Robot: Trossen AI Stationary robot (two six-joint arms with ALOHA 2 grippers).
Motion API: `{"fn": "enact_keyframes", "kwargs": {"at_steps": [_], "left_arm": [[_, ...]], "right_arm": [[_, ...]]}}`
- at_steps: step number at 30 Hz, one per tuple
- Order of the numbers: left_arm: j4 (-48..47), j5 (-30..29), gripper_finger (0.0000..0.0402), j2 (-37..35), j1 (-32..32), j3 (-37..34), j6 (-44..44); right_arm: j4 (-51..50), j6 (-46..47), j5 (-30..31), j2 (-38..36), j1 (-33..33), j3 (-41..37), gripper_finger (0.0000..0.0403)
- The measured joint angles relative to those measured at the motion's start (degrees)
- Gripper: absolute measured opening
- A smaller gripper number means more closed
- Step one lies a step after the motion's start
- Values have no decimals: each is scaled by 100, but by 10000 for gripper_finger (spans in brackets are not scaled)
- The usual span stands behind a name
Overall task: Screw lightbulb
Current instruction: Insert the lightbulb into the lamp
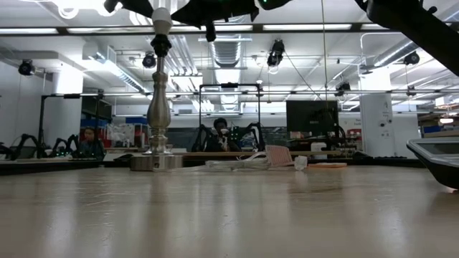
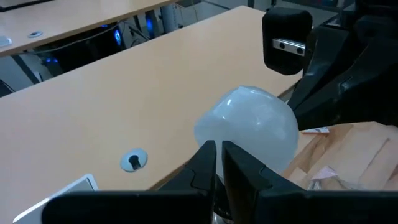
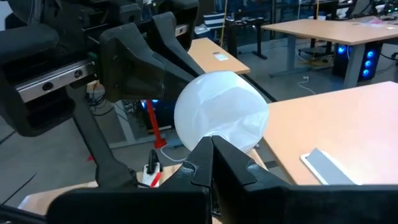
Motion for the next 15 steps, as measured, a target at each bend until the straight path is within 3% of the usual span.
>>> {"fn": "enact_keyframes", "kwargs": {"at_steps": [15], "left_arm": [[-317,50,20,-422,-4,20,-60]], "right_arm": [[-97,29,272,-6,-79,0,0]]}}
